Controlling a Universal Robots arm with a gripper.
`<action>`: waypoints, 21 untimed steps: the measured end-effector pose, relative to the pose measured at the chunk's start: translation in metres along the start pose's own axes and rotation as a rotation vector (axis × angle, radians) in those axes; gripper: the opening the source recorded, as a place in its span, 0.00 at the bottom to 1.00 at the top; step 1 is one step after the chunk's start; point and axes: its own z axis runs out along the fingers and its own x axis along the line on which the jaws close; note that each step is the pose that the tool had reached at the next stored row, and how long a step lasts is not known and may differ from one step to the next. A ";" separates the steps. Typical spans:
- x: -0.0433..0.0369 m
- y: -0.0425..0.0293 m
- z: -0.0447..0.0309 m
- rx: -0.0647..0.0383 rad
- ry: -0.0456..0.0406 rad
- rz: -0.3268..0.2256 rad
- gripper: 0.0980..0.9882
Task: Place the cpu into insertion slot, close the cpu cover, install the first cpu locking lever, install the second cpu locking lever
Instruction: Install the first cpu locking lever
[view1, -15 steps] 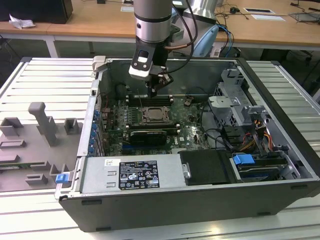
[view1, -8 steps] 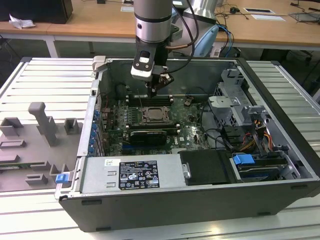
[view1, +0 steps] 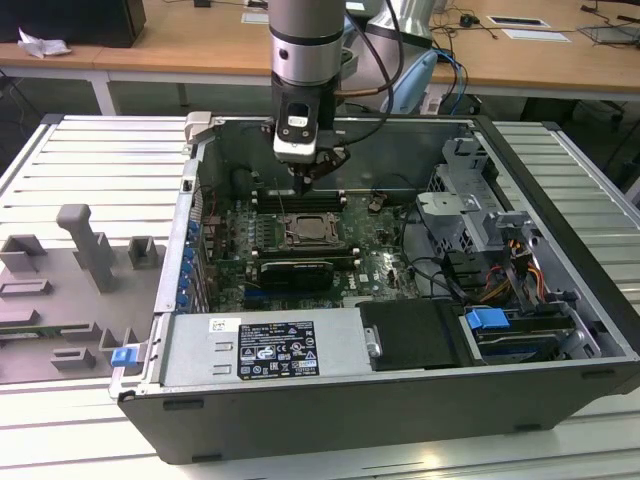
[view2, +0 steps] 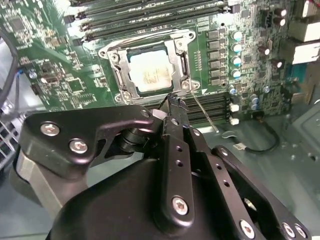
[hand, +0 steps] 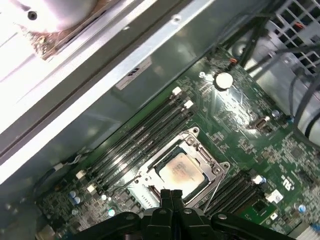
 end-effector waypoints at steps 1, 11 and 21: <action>0.0000 0.0000 0.0000 0.001 0.0019 -0.025 0.01; 0.0000 0.0000 0.0000 0.004 0.0108 -0.147 0.01; 0.0000 0.0000 0.0000 0.007 0.0182 -0.248 0.01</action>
